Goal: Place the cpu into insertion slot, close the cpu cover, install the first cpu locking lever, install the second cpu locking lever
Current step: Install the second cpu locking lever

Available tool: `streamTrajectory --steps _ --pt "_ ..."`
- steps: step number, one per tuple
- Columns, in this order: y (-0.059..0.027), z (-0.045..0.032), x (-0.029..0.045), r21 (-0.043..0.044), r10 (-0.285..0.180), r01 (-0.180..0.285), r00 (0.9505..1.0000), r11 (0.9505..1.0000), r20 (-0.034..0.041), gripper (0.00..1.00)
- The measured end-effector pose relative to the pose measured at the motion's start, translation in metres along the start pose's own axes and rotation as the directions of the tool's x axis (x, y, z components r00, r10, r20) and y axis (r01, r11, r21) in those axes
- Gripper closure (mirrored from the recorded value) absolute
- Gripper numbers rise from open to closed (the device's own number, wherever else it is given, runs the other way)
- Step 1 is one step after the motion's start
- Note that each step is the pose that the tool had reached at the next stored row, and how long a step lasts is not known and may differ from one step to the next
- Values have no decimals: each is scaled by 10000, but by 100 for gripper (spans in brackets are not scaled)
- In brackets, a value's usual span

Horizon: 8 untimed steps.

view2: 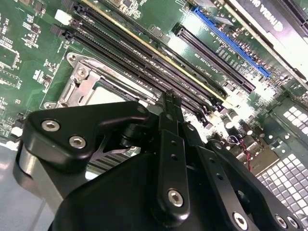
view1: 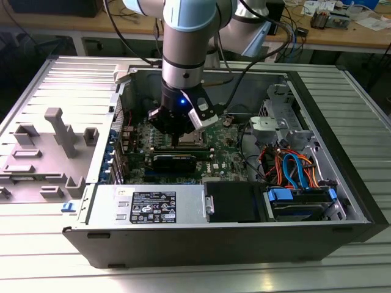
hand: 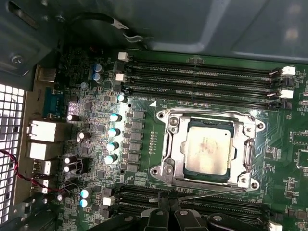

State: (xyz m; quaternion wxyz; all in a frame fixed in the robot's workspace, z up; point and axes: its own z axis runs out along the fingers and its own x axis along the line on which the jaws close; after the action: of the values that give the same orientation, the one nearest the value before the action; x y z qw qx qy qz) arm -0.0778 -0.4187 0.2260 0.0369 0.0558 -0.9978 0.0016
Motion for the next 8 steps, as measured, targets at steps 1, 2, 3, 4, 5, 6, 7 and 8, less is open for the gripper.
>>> streamTrajectory --steps 1,2,3,4,5,6,7,8 --pt "-1 5 7 1 0 0 10000 10000 -2 89" --pt "0 10 18 3 -11 11 10000 10000 -2 89" --pt "1 16 29 5 -27 27 10000 10000 -4 89" --pt "1 22 36 6 -38 38 10000 10000 -4 89" --pt "2 28 40 5 -44 44 10000 10000 -3 89" --pt "3 43 42 6 -60 60 10000 10000 -3 89" --pt "3 53 41 6 -70 70 10000 10000 -3 89" --pt "3 59 42 7 -77 77 10000 10000 -2 89"
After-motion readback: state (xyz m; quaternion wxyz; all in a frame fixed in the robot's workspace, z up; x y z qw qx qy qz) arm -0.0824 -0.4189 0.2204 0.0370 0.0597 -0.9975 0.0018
